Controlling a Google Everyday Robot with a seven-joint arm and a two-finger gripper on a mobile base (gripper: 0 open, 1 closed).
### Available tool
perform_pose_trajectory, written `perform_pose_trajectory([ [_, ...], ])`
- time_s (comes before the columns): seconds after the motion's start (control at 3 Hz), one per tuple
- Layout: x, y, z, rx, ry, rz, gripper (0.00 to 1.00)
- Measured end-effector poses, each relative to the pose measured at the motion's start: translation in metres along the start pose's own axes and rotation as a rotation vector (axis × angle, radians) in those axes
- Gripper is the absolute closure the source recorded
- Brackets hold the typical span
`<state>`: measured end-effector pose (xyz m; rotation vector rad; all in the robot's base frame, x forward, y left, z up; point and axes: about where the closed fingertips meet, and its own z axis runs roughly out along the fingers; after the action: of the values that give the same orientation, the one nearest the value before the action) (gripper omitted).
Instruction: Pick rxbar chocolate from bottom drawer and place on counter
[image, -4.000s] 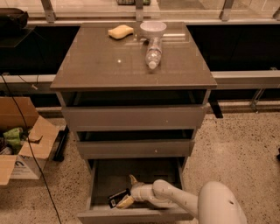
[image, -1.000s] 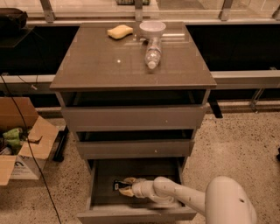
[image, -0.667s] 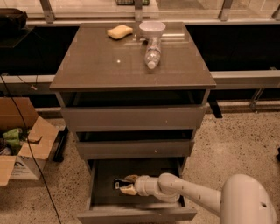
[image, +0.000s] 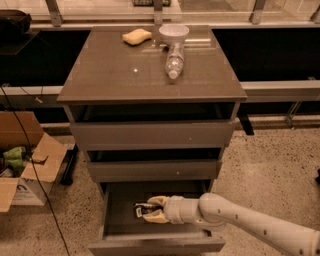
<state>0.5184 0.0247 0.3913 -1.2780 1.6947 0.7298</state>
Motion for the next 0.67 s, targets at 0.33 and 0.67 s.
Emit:
perform_pose_trajectory([
  [0.33,-0.064,0.006,-0.062,0.034,-0.042,-0.132,1.0],
  [0.67,-0.179,0.02,-0.149,0.115,-0.101,-0.283,1.0],
])
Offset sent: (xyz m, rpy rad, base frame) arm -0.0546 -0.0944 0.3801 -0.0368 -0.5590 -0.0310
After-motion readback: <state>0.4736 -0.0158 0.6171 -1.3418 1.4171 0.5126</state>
